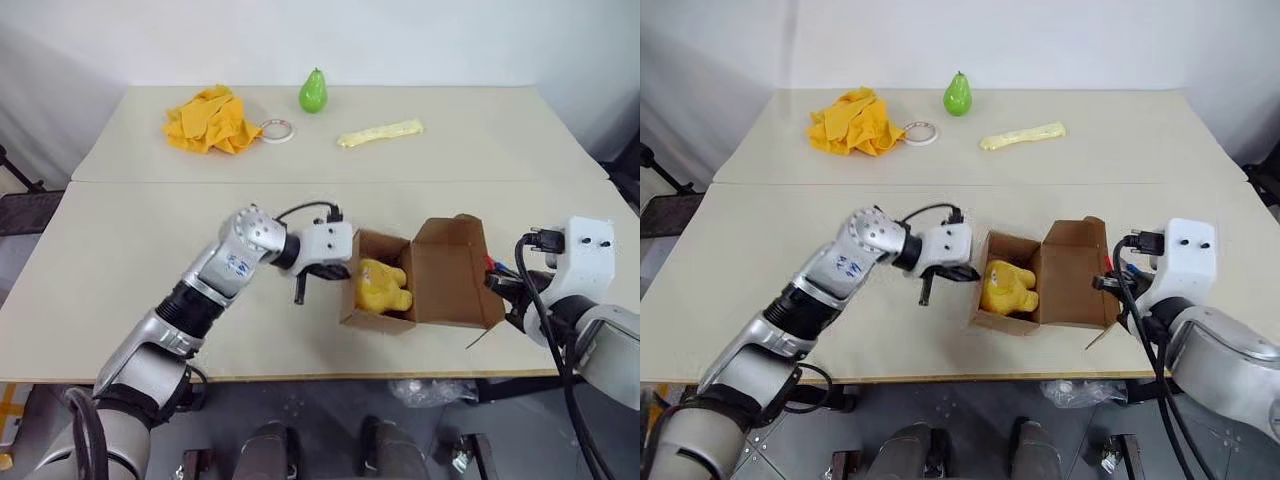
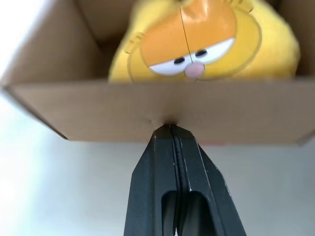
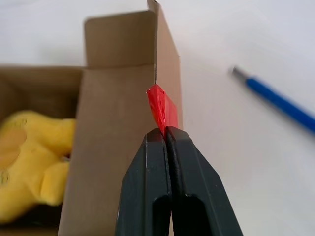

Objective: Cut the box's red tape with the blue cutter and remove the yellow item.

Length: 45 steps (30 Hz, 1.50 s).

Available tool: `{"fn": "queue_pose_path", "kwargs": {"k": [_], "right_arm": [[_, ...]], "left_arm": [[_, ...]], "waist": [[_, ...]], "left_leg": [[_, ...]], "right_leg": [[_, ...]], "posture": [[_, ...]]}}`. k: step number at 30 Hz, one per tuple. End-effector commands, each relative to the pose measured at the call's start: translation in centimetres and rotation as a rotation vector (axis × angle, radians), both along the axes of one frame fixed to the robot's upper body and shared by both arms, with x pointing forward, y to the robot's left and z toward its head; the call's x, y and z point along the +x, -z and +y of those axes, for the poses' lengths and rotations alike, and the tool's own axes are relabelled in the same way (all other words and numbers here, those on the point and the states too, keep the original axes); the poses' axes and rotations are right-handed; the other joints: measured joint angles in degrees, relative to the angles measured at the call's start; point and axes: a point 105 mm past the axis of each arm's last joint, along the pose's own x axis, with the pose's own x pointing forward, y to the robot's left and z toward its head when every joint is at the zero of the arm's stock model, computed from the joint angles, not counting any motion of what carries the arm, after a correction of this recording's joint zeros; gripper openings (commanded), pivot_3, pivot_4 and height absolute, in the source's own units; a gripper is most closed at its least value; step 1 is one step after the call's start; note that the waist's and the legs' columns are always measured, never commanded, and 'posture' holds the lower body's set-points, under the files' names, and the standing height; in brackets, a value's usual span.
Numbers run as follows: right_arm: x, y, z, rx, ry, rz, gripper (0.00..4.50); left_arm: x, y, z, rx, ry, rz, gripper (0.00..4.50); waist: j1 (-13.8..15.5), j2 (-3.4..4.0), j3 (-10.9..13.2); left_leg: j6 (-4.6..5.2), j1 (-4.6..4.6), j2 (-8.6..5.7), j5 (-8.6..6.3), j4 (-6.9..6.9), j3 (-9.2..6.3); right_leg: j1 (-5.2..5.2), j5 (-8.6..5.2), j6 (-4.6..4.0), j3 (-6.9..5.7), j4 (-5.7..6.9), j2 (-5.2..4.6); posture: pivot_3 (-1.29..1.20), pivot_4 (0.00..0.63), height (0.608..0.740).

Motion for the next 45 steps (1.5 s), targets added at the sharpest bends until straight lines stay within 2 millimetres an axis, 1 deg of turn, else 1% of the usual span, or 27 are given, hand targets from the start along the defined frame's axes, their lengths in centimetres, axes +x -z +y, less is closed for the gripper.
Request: {"fn": "queue_pose_path", "kwargs": {"k": [1, 3, 7, 11, 16, 19, 23, 26, 28, 30, 34, 36, 38, 39, 40, 41, 42, 43, 45], "right_arm": [[0.1, 1.3, 1.0, 0.04, -0.052, 0.059, 0.01], [0.6, 1.6, 1.0, 0.049, -0.06, 0.072, 0.01], [1.4, 1.5, 0.8, -0.003, -0.102, 0.095, 0.01], [2.1, 0.7, 0.4, -0.074, -0.146, 0.086, 0.01], [2.7, -0.3, 0.0, -0.093, -0.18, 0.023, 0.01], [2.6, -1.4, -0.4, -0.141, -0.265, -0.025, 0.69], [2.5, -2.4, -1.7, -0.189, -0.312, -0.056, 2.07], [2.6, -3.2, -2.2, -0.227, -0.355, -0.093, 3.09], [2.5, -4.5, -2.2, -0.21, -0.404, -0.16, 3.76], [2.3, -4.8, -2.8, -0.242, -0.436, -0.167, 4.47], [2.1, -5.2, -4.4, -0.293, -0.443, -0.178, 4.47], [1.9, -6.1, -5.1, -0.333, -0.45, -0.228, 4.47], [1.1, -8.0, -4.8, -0.328, -0.502, -0.326, 4.47], [0.6, -8.7, -4.6, -0.316, -0.527, -0.358, 4.5], [0.2, -9.0, -4.4, -0.309, -0.544, -0.378, 4.5], [-0.2, -9.3, -4.1, -0.312, -0.571, -0.394, 4.5], [-0.7, -9.5, -3.8, -0.312, -0.599, -0.409, 4.5], [-1.3, -9.7, -3.2, -0.31, -0.64, -0.42, 4.5], [-2.2, -9.7, -2.3, -0.311, -0.695, -0.433, 4.5]], "left_arm": [[0.0, -1.1, -1.5, -0.042, 0.026, -0.033, 0.0], [0.2, -0.9, -1.6, -0.052, 0.015, -0.033, 0.0], [0.5, -0.7, -1.9, -0.067, 0.003, -0.027, 0.0], [0.9, -0.9, -2.0, -0.093, -0.022, -0.01, 0.0], [1.3, -1.1, -1.4, -0.111, -0.061, 0.024, 0.0], [1.7, -1.0, -0.4, -0.095, -0.077, 0.03, 0.0], [2.3, -1.1, 0.3, -0.08, -0.098, 0.023, 0.0], [2.7, -1.1, 0.8, -0.068, -0.105, 0.008, 0.0], [2.9, -1.3, 1.2, -0.071, -0.115, 0.015, 0.0], [3.2, -1.7, 1.9, -0.076, -0.132, 0.024, 0.0], [3.9, -1.7, 3.4, -0.046, -0.167, 0.018, 0.0], [4.6, -2.0, 4.8, -0.035, -0.208, 0.008, 0.0], [5.8, -3.0, 6.4, -0.032, -0.253, -0.065, 0.0], [6.4, -3.7, 6.8, -0.052, -0.28, -0.084, 0.39], [6.8, -4.2, 7.1, -0.067, -0.297, -0.094, 0.6], [7.1, -5.1, 7.3, -0.093, -0.309, -0.095, 0.91], [7.2, -6.0, 7.3, -0.12, -0.307, -0.094, 1.23], [7.2, -7.5, 6.9, -0.167, -0.291, -0.091, 1.51], [7.1, -9.8, 6.3, -0.233, -0.26, -0.086, 2.17]], "waist": [[-0.1, -0.01, 0.01], [-0.21, -0.01, 0.01], [-0.31, 0.01, 0.02], [-0.35, 0.03, 0.03], [-0.38, 0.03, 0.03], [-0.38, 0.04, 0.04], [-0.44, 0.04, 0.04], [-0.45, 0.04, 0.04], [-0.45, 0.05, 0.04], [-0.4, 0.05, 0.04], [-0.43, 0.05, 0.04], [-0.39, 0.05, 0.05], [-0.44, 0.05, 0.06], [-0.43, 0.04, 0.07], [-0.43, 0.03, 0.07], [-0.39, 0.02, 0.08], [-0.3, 0.02, 0.08], [-0.22, 0.01, 0.08], [-0.2, -0.02, 0.11]], "left_leg": [[0.0, 0.01, -0.01, 0.0, 0.0, 0.0], [0.0, 0.01, -0.02, 0.0, 0.0, 0.01], [0.01, 0.03, 0.0, 0.0, 0.02, 0.02], [0.01, 0.03, 0.04, 0.0, 0.02, 0.01], [0.01, 0.0, 0.02, -0.01, -0.01, 0.03], [0.02, -0.01, 0.02, -0.01, -0.01, 0.04], [0.03, -0.01, 0.02, -0.02, -0.01, 0.04], [0.04, -0.02, 0.01, -0.02, -0.01, 0.05], [0.04, -0.03, 0.0, -0.02, -0.01, 0.04], [0.04, -0.07, -0.12, -0.02, -0.01, 0.05], [0.04, -0.08, -0.18, -0.02, -0.01, 0.04], [0.04, -0.08, -0.21, -0.03, -0.01, 0.05], [0.04, -0.1, -0.21, -0.03, -0.01, 0.05], [0.04, -0.11, -0.22, -0.03, -0.01, 0.05], [0.03, -0.16, -0.21, -0.02, 0.0, 0.05], [0.02, -0.17, -0.21, -0.02, -0.01, 0.04], [0.02, -0.17, -0.21, -0.02, 0.0, 0.04], [0.02, -0.19, -0.21, -0.02, 0.0, 0.02], [0.03, -0.24, -0.23, -0.02, 0.01, 0.01]], "right_leg": [[0.01, 0.0, -0.01, -0.01, 0.01, 0.0], [0.0, -0.01, -0.01, -0.01, 0.01, 0.0], [0.01, -0.01, -0.01, 0.01, 0.01, 0.0], [-0.01, -0.01, -0.02, 0.0, 0.01, 0.0], [-0.02, -0.01, -0.02, -0.02, 0.02, 0.0], [-0.04, -0.01, -0.01, -0.02, 0.03, 0.0], [-0.04, -0.01, -0.01, -0.03, 0.03, 0.0], [-0.06, 0.0, 0.0, -0.03, 0.03, 0.01], [-0.07, 0.0, 0.0, -0.03, 0.04, 0.01], [-0.11, 0.0, 0.0, -0.03, 0.04, 0.01], [-0.12, 0.0, 0.01, -0.04, 0.04, 0.01], [-0.13, 0.0, 0.01, -0.04, 0.05, 0.0], [-0.16, 0.0, 0.01, -0.04, 0.06, 0.0], [-0.19, 0.01, 0.01, -0.04, 0.07, 0.0], [-0.25, 0.01, 0.02, -0.05, 0.09, 0.01], [-0.26, 0.01, 0.02, -0.05, 0.1, 0.01], [-0.25, 0.01, 0.02, -0.05, 0.1, 0.01], [-0.25, 0.01, 0.03, -0.08, 0.09, 0.01], [-0.26, 0.02, 0.03, -0.1, 0.06, 0.0]], "posture": [[0.0, 0.15, 0.74], [0.0, 0.15, 0.74], [0.0, 0.15, 0.74], [0.0, 0.15, 0.74], [0.0, 0.15, 0.74], [0.0, 0.15, 0.74], [0.0, 0.15, 0.74], [0.0, 0.15, 0.74], [0.0, 0.15, 0.74], [0.0, 0.15, 0.74], [0.0, 0.15, 0.74], [0.0, 0.15, 0.74], [0.0, 0.15, 0.74], [0.0, 0.15, 0.74], [0.0, 0.15, 0.74], [0.0, 0.15, 0.74], [0.0, 0.15, 0.74], [0.0, 0.15, 0.74], [0.0, 0.15, 0.74]]}}
